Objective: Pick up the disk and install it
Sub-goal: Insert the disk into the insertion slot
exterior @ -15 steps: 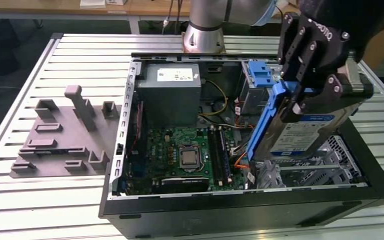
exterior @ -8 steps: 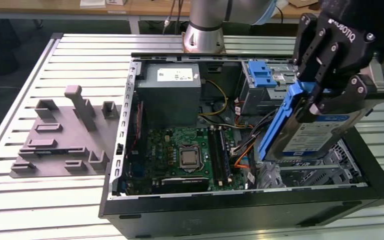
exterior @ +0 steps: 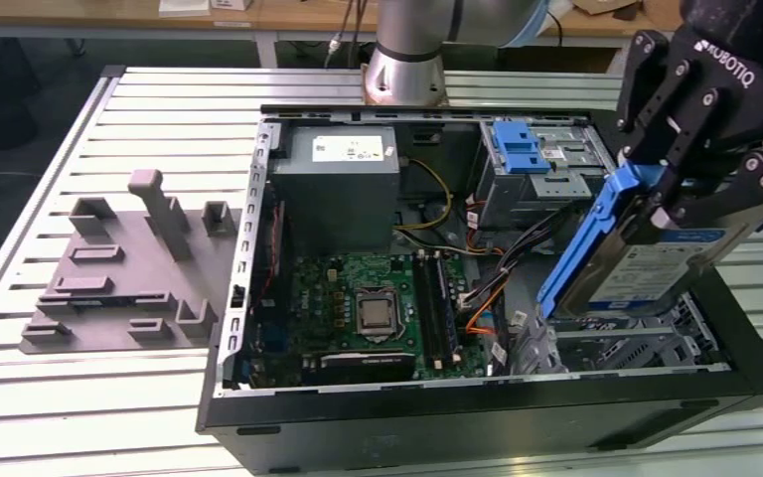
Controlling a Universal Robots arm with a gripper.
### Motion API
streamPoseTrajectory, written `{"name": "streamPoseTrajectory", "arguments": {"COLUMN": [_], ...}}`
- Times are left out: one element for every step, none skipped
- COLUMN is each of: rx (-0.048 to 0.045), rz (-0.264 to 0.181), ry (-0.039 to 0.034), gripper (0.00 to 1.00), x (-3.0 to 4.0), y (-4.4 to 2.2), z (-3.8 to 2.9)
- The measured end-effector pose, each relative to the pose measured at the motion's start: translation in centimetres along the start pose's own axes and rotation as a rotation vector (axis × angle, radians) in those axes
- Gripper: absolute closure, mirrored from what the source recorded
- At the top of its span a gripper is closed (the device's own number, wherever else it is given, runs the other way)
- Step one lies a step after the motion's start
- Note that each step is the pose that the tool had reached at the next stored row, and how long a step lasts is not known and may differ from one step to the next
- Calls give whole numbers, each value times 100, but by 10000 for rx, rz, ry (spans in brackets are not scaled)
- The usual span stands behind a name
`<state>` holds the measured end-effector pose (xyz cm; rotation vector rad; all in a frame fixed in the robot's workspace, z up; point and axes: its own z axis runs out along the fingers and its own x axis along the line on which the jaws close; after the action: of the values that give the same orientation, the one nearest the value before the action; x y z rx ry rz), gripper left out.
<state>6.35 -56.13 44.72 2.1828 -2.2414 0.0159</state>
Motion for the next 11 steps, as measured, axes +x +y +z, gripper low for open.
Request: {"name": "streamPoseTrajectory", "arguments": {"rx": [0,0,0,0,0,0,0,0,0,0,0], "rz": [0,-1,0,-1,0,0,0,-1,0,0,0], "ry": [2,3,2,3,4,4,1,1,2,1,1], "gripper": [64,64,64,64,64,64,64,64,64,64,64], "x": [0,0,-1,-2,-2,-1,-1,-1,-1,-1,-1], "y": [-25,-51,-70,-78,-78,-78,-78,-79,-79,-79,-79], "z": [5,10,15,17,17,17,18,18,18,19,19]}}
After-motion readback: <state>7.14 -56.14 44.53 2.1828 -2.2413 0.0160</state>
